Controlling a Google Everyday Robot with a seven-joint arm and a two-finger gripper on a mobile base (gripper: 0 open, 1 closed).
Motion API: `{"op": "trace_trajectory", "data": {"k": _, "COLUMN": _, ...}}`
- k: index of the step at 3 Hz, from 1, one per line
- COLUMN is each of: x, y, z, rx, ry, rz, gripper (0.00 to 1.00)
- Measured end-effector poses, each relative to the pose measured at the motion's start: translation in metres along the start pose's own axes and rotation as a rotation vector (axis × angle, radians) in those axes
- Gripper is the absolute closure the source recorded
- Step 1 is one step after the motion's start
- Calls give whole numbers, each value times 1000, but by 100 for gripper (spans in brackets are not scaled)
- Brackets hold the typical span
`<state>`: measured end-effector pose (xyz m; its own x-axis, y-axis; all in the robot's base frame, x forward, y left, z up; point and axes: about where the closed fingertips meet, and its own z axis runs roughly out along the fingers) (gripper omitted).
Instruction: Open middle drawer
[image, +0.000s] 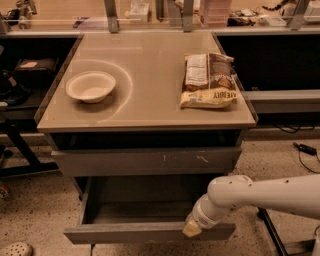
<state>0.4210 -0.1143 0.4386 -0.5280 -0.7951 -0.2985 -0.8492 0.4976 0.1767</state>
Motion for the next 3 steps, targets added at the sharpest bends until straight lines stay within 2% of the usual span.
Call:
{"op": "trace_trajectory", "data": {"k": 2, "x": 16, "y": 21, "z": -5, "rx": -31, "ry": 21, "rz": 25, "gripper": 100}}
{"op": "trace_trajectory", "data": {"k": 3, "x": 16, "y": 21, "z": -5, "rx": -31, "ry": 21, "rz": 25, "gripper": 100}}
